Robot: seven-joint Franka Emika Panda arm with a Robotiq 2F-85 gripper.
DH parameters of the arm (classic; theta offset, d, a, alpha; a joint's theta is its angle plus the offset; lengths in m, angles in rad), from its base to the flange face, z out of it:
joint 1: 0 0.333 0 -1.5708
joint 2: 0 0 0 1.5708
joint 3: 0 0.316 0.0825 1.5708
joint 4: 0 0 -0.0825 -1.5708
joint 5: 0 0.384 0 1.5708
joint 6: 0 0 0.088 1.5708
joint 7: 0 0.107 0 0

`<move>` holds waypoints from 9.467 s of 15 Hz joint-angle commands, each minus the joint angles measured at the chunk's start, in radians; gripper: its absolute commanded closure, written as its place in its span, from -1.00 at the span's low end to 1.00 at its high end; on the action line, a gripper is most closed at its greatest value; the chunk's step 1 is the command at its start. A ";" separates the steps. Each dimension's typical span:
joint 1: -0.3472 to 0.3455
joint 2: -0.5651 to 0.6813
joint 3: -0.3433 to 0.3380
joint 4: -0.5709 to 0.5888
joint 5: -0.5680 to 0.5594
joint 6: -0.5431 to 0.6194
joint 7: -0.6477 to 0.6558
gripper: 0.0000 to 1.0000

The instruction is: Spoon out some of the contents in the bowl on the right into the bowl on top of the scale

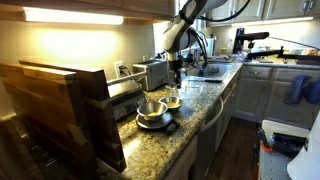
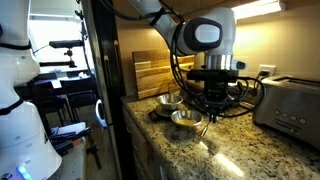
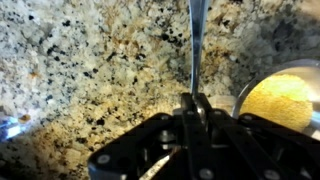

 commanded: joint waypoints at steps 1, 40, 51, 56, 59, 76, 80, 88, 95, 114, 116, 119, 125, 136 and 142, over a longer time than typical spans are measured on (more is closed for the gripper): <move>0.041 -0.113 0.001 -0.094 -0.064 -0.073 -0.066 0.88; 0.273 -0.037 0.073 -0.191 -1.017 -0.206 0.096 0.93; 0.286 -0.030 0.107 -0.251 -1.132 -0.207 0.181 0.93; 0.307 0.003 0.109 -0.257 -1.297 -0.225 0.299 0.93; 0.305 0.025 0.110 -0.256 -1.340 -0.233 0.342 0.93; 0.299 0.035 0.143 -0.286 -1.318 -0.222 0.330 0.93; 0.289 0.031 0.149 -0.277 -1.273 -0.207 0.323 0.93; 0.265 0.016 0.148 -0.257 -1.101 -0.159 0.304 0.93; 0.235 0.003 0.138 -0.242 -0.986 -0.111 0.290 0.93; 0.177 -0.097 0.126 -0.232 -0.630 -0.046 -0.007 0.93; 0.181 -0.119 0.123 -0.234 -0.617 -0.046 -0.025 0.93; 0.188 -0.149 0.120 -0.236 -0.615 -0.048 -0.039 0.93; 0.206 -0.198 0.124 -0.248 -0.620 -0.050 -0.054 0.93; 0.288 -0.234 0.158 -0.277 -0.640 -0.042 -0.091 0.93; 0.331 -0.234 0.167 -0.310 -0.753 -0.021 -0.030 0.93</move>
